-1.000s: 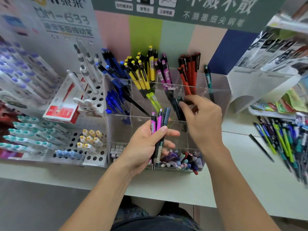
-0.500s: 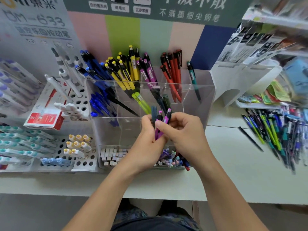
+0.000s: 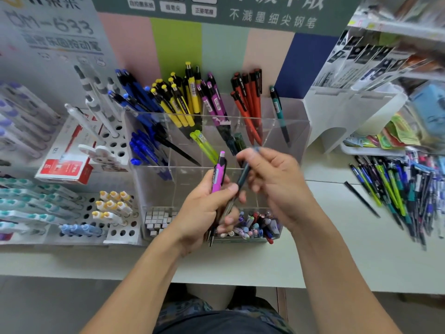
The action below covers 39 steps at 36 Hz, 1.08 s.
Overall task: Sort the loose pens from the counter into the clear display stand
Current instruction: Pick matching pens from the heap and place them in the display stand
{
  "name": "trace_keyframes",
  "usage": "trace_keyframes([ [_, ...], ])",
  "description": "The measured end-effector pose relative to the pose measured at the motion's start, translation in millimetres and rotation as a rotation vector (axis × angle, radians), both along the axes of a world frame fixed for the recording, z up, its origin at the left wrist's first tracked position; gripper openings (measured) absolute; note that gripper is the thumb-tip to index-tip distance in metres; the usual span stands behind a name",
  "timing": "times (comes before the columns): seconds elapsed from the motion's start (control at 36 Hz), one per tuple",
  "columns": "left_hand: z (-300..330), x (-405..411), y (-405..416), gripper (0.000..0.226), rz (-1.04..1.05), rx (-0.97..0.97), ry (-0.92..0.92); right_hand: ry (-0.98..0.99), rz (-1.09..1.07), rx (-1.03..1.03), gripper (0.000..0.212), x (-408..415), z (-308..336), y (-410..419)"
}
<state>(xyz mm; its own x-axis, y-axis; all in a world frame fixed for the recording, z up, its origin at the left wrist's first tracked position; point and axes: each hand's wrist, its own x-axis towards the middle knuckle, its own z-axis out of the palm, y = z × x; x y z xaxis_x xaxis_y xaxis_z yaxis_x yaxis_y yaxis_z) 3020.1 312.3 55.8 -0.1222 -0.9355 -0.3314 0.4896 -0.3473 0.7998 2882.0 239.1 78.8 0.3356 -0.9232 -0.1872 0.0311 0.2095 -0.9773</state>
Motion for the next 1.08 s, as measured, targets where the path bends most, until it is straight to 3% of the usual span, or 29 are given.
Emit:
trace_keyframes([
  [0.08, -3, 8, 2, 0.014, 0.048, 0.019, -0.127, 0.009, -0.272, -0.243, 0.012, -11, 11, -14],
  [0.17, -8, 12, 4, 0.014, 0.050, 0.016, -0.287, 0.195, -0.421, -0.605, 0.014, -18, 16, -26],
  [0.22, -10, 12, 4, 0.016, 0.075, 0.036, -0.345, 0.394, -0.395, -0.750, 0.021, -13, 8, -28],
  [0.33, -10, 13, 7, 0.011, 0.078, 0.049, -0.328, 0.680, -0.216, -0.818, 0.029, 3, -21, -28],
  [0.44, -8, 14, 11, 0.006, 0.058, 0.041, -0.252, 0.737, -0.181, -0.835, 0.031, 13, -30, -22],
  [0.56, -11, 14, 12, 0.009, 0.075, 0.028, -0.194, 0.687, -0.316, -0.865, 0.030, 20, -12, -1],
  [0.61, -11, 14, 11, 0.011, 0.070, -0.014, -0.265, 0.607, -0.259, -0.726, 0.018, 23, -3, 11],
  [0.69, -10, 15, 8, 0.012, 0.004, -0.090, -0.421, 0.484, 0.019, -0.365, 0.020, 28, -3, 26],
  [0.78, -10, 15, 6, 0.024, -0.041, -0.137, -0.574, 0.348, 0.059, -0.215, 0.019, 30, -7, 31],
  [0.83, -12, 14, 7, 0.020, -0.035, -0.144, -0.655, 0.283, 0.050, -0.162, 0.019, 27, -6, 30],
  [0.97, -10, 5, 4, 0.013, -0.048, -0.189, -0.797, 0.315, 0.054, -0.298, 0.021, 19, 0, 25],
  [1.08, -2, 0, -4, 0.014, 0.012, -0.228, -0.817, 0.244, -0.087, -0.353, 0.019, 6, 10, 17],
])
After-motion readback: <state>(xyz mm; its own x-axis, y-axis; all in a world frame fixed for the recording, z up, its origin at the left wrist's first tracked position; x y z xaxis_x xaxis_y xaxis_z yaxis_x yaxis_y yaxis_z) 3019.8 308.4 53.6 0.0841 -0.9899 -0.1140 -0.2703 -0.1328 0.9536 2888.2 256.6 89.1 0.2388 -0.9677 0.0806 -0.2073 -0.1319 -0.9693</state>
